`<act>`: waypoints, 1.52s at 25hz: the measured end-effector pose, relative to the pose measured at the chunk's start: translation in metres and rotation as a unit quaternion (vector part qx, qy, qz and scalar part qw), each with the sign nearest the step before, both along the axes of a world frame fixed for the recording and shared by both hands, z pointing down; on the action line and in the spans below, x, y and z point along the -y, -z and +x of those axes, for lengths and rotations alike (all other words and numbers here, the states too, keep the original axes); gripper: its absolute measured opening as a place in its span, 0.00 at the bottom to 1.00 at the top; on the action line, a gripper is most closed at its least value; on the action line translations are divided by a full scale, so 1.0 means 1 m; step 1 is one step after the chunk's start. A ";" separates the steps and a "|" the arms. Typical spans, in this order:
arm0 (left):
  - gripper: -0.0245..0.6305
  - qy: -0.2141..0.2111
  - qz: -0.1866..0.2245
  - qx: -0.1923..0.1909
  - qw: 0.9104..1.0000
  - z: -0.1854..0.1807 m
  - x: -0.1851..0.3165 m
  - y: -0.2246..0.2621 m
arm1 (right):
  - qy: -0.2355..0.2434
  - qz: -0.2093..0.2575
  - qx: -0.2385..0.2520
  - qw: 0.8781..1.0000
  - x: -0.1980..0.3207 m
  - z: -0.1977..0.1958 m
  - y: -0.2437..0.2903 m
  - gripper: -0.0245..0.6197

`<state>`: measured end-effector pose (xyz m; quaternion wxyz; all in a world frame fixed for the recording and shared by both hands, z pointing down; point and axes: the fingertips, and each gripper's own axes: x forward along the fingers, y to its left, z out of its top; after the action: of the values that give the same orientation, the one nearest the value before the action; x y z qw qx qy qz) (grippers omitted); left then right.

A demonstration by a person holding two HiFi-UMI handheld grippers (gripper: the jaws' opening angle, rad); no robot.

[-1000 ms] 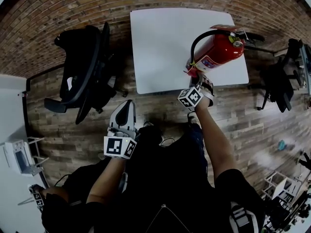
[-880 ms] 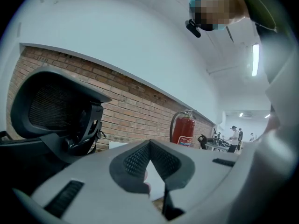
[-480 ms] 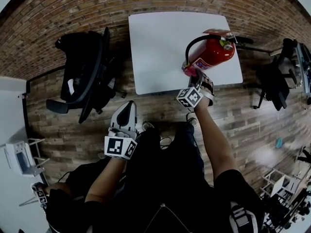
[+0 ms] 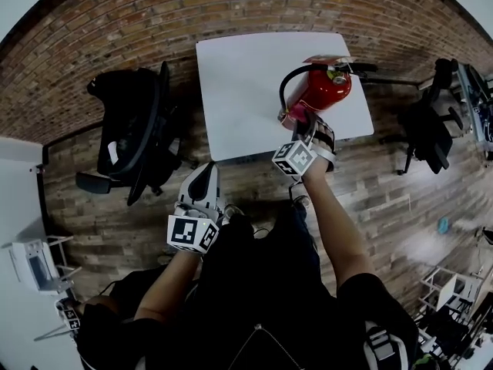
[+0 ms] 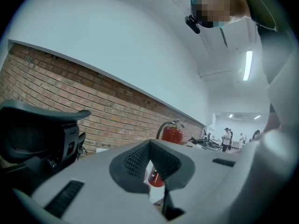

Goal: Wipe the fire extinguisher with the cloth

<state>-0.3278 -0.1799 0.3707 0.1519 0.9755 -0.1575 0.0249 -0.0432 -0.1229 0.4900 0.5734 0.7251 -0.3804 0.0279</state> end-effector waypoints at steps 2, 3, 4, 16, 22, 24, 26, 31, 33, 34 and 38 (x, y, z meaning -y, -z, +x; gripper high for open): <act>0.08 -0.007 0.000 -0.004 1.000 0.005 -0.004 0.004 | -0.002 0.010 -0.006 1.000 -0.001 0.001 0.018 0.21; 0.08 -0.011 0.001 -0.006 1.000 0.007 -0.006 0.007 | -0.003 0.015 -0.010 1.000 -0.002 0.001 0.028 0.21; 0.08 -0.014 0.003 -0.008 1.000 0.009 -0.008 0.010 | -0.002 0.020 -0.013 1.000 -0.002 0.000 0.037 0.21; 0.08 -0.027 0.037 -0.047 0.998 0.040 -0.018 0.057 | 0.022 0.112 -0.041 0.993 -0.017 -0.005 0.142 0.21; 0.08 -0.028 0.060 -0.062 0.996 0.068 -0.032 0.090 | 0.047 0.177 -0.027 0.983 -0.044 -0.003 0.199 0.21; 0.08 -0.028 0.067 -0.064 0.995 0.078 -0.038 0.100 | 0.065 0.198 -0.016 0.978 -0.053 -0.005 0.215 0.21; 0.08 -0.027 0.072 -0.068 0.995 0.088 -0.044 0.111 | 0.084 0.222 0.004 0.971 -0.061 -0.008 0.229 0.21; 0.08 -0.029 0.096 -0.067 0.993 0.111 -0.062 0.133 | 0.145 0.275 0.082 0.947 -0.079 -0.022 0.253 0.21; 0.08 -0.033 0.105 -0.064 0.992 0.120 -0.070 0.138 | 0.166 0.284 0.104 0.939 -0.086 -0.026 0.258 0.21; 0.08 -0.033 0.108 -0.063 0.992 0.124 -0.073 0.141 | 0.175 0.288 0.113 0.935 -0.090 -0.028 0.260 0.21; 0.08 -0.033 0.121 -0.065 0.990 0.131 -0.082 0.156 | 0.193 0.325 0.165 0.911 -0.108 -0.031 0.273 0.21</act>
<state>-0.1969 -0.0977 0.2145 0.0419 0.9909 -0.1165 -0.0523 -0.0745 -0.0151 0.2171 0.2294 0.7684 -0.5907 -0.0891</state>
